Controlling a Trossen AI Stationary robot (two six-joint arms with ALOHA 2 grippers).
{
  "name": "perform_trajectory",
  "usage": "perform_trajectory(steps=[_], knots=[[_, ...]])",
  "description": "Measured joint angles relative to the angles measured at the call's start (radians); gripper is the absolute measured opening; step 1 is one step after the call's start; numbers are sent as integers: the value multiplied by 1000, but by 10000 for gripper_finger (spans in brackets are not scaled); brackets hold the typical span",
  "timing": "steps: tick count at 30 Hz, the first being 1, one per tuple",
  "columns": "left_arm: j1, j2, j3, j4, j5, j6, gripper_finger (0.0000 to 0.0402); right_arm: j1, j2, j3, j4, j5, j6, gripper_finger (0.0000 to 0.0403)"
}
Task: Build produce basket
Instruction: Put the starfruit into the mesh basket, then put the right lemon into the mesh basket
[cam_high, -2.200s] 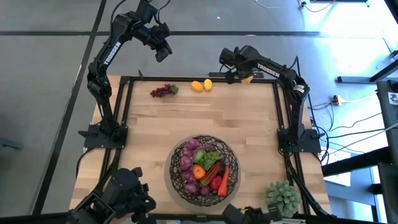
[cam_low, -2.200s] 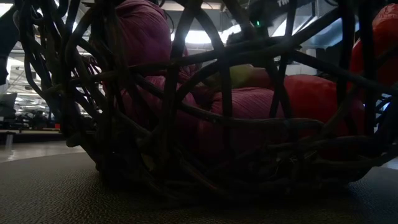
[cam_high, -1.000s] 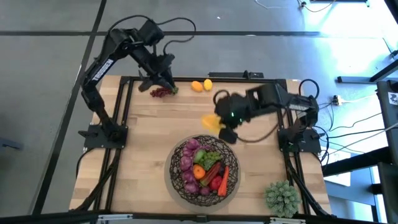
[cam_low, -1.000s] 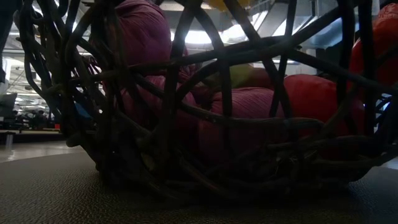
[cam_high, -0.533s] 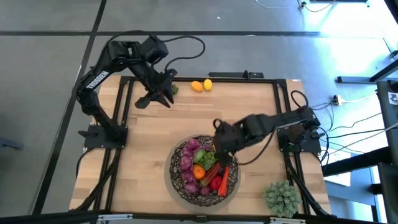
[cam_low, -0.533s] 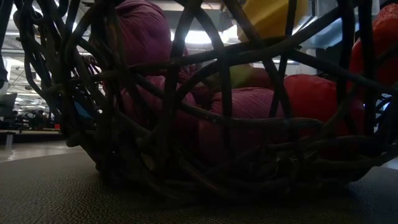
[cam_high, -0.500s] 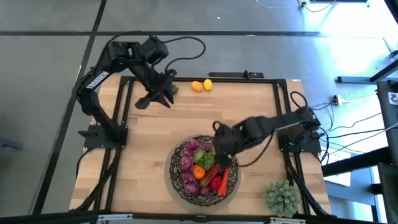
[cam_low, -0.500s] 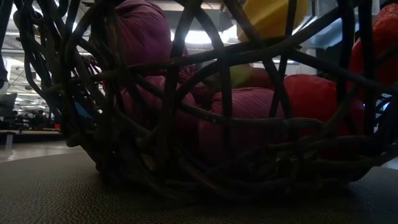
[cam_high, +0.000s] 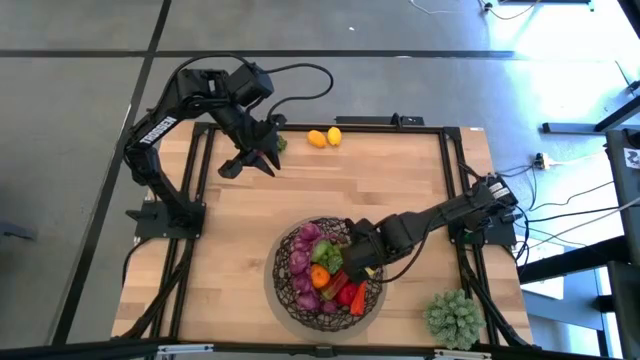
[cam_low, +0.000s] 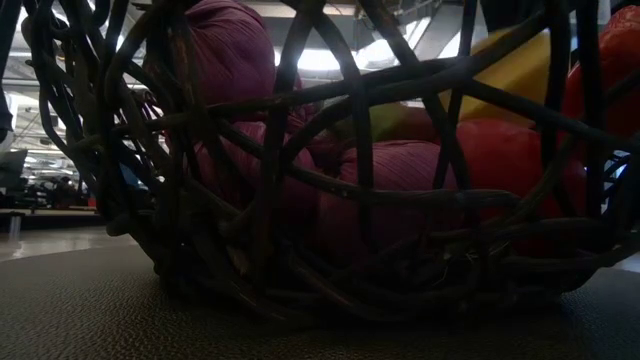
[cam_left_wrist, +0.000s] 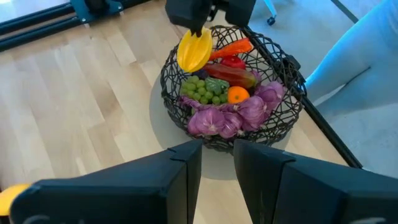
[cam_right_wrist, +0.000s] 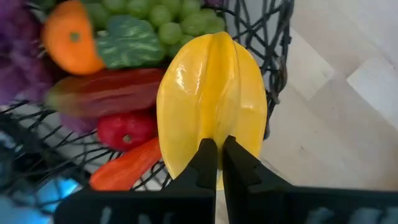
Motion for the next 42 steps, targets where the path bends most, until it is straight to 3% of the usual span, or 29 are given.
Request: perform_trajectory(steps=[9,29,35,42], knots=[[0,0,0,0,0,-1,84,-3,0,-45,81,0,-2,7],[0,0,0,0,-6,-25,84,-35,0,-23,74,-84,-33,107],[35,0,0,0,-91,-111,84,-35,0,99,17,55,-38,109],[134,0,0,0,-104,-162,84,-35,0,268,-183,265,-41,109]])
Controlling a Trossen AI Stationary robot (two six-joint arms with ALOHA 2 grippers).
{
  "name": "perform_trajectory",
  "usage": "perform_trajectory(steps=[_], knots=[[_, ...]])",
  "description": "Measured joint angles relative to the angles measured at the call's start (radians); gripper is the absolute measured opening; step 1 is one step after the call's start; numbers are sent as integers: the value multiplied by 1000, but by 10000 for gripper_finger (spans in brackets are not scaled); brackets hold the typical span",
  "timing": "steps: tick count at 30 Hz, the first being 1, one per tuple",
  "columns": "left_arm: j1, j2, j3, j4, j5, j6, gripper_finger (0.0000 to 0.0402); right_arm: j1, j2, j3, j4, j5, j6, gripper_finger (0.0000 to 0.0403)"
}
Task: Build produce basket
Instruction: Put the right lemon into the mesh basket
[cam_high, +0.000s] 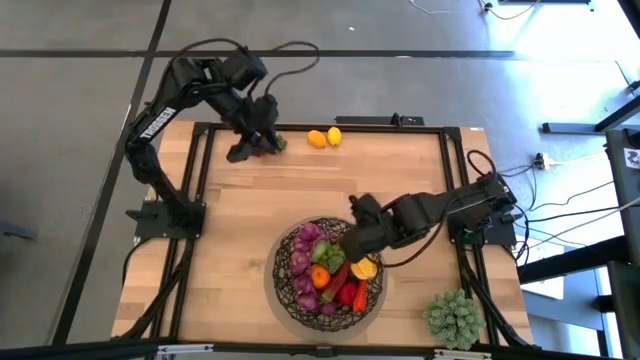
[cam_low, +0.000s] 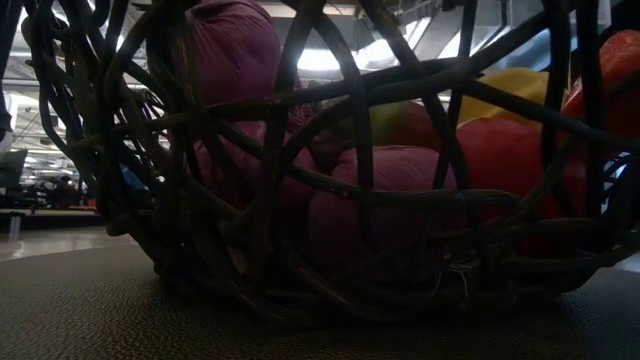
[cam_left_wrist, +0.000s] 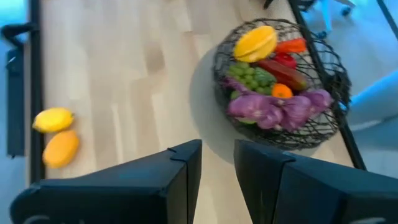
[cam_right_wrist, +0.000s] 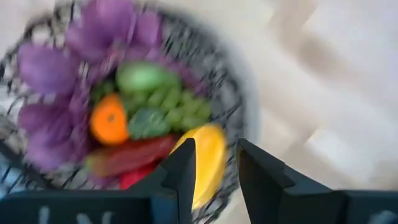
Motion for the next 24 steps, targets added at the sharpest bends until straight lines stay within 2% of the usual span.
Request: perform_trajectory(steps=[3,7,12,14,16,19,24], knots=[[56,0,-3,1,-1,-22,84,-16,0,58,-47,106,-24,109],[116,1,-60,3,12,17,84,-73,-1,117,-34,180,-188,109],[179,1,-187,15,139,134,84,-216,1,136,-20,198,-367,109],[192,2,-236,34,151,183,84,-278,-1,138,15,182,-459,109],[199,2,-282,71,148,203,84,-344,0,138,51,137,-558,109],[212,2,-348,163,132,224,84,-446,-1,133,145,13,-733,109],[248,2,-438,257,103,220,84,-613,0,100,313,-311,-944,109]])
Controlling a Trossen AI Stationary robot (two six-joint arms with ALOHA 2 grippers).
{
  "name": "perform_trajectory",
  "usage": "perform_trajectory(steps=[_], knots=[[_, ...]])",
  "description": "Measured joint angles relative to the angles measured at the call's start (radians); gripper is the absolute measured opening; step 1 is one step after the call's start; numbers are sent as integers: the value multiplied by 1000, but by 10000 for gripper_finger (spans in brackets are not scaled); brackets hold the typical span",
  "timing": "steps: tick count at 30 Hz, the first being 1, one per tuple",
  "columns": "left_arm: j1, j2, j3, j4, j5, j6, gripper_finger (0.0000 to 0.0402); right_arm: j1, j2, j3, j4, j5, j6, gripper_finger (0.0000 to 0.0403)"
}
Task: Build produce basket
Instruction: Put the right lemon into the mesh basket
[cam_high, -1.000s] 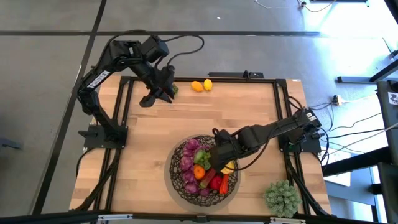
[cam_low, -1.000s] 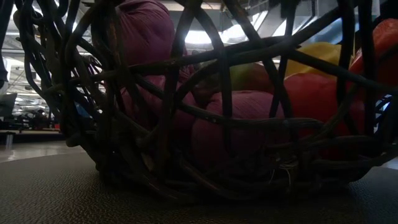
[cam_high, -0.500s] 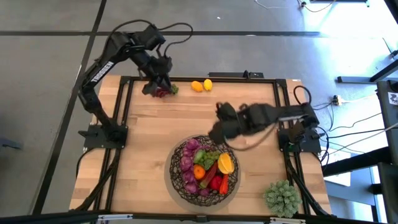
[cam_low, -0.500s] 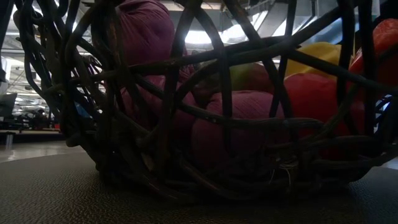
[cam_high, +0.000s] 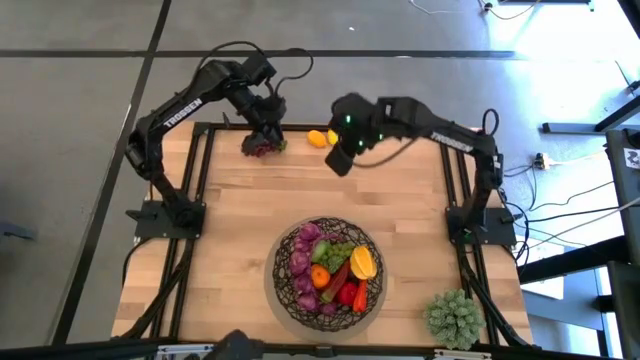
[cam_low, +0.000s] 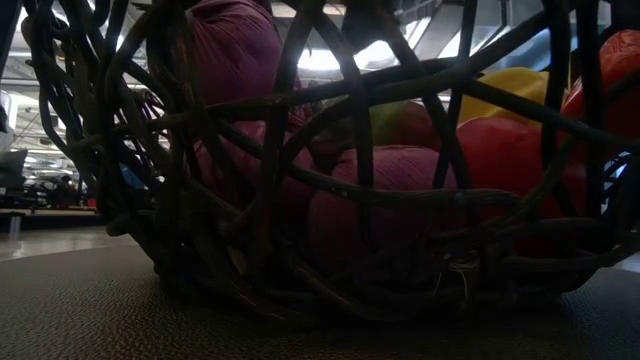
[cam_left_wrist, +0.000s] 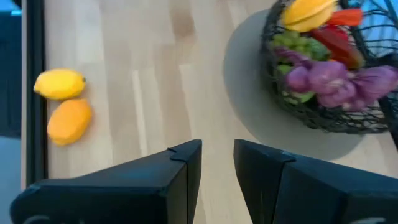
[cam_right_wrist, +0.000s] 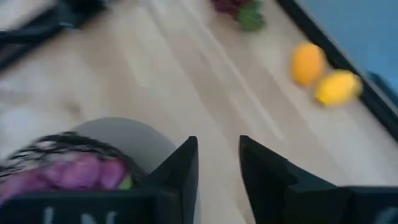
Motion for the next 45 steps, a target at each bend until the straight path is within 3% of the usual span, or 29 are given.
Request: perform_trajectory(steps=[2,4,10,15,19,25,35,45], knots=[[18,0,-41,35,-3,-19,84,-57,0,-23,44,-105,-44,109],[42,0,-80,66,-2,-51,84,-107,0,-57,85,-138,-50,109],[106,0,-186,220,-12,-183,84,-216,0,-192,223,-124,-39,109],[130,0,-250,317,-152,-301,84,-259,0,-297,373,-126,12,109],[131,0,-263,316,-219,-342,84,-286,0,-342,401,-24,27,109],[130,0,-263,317,-212,-349,84,-347,1,-377,377,-3,90,109],[123,0,-263,316,-218,-346,84,-353,1,-378,381,-5,194,109],[140,0,-263,319,-366,-236,84,-350,1,-378,386,-5,197,109]])
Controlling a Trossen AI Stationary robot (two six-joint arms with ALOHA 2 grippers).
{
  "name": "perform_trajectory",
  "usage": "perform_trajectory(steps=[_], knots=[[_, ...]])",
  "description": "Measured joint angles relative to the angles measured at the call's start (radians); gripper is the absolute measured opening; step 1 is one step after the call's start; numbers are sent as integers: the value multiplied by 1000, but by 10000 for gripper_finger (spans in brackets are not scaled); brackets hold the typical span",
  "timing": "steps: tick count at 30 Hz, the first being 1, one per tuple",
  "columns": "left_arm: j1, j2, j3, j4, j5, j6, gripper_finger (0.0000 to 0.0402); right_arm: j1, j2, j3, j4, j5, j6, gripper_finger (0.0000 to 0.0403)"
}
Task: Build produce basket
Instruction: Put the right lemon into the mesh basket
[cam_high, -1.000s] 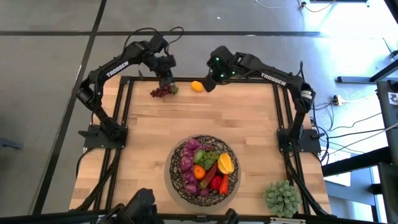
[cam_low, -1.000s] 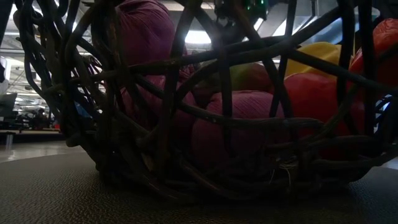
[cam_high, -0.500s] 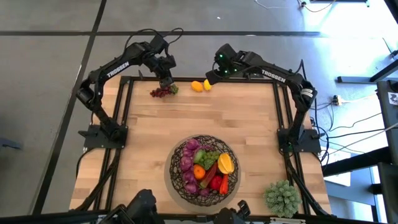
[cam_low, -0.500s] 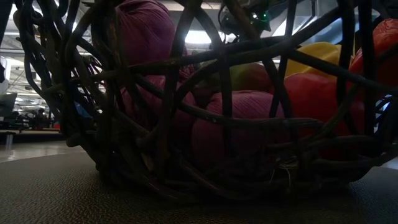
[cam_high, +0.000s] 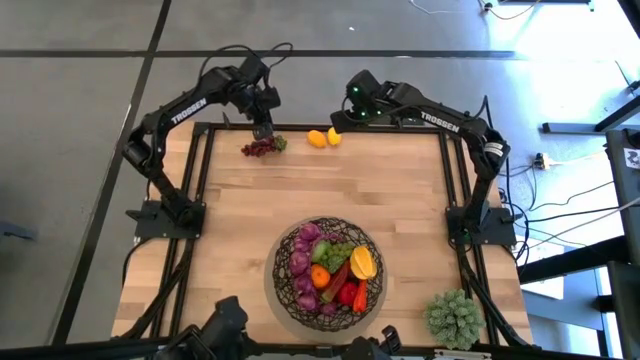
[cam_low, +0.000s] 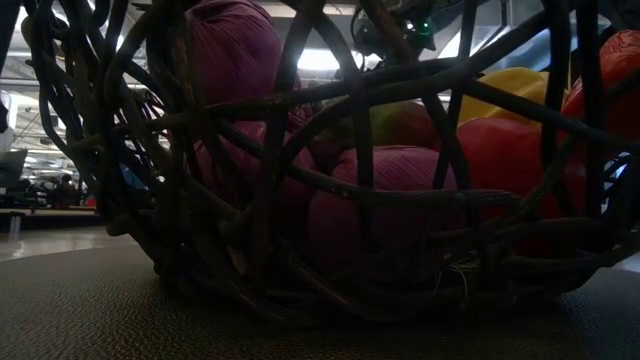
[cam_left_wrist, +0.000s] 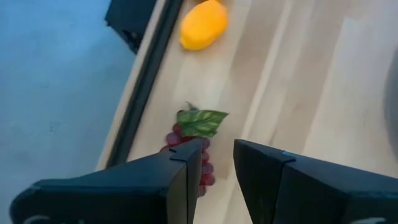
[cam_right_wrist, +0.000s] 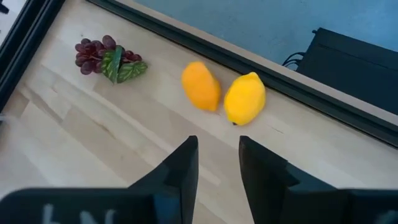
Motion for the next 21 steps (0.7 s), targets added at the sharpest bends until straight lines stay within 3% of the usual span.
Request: perform_trajectory(steps=[21], knots=[[-9,-1,0,1,-8,0,84,28,0,0,34,0,-3,109]])
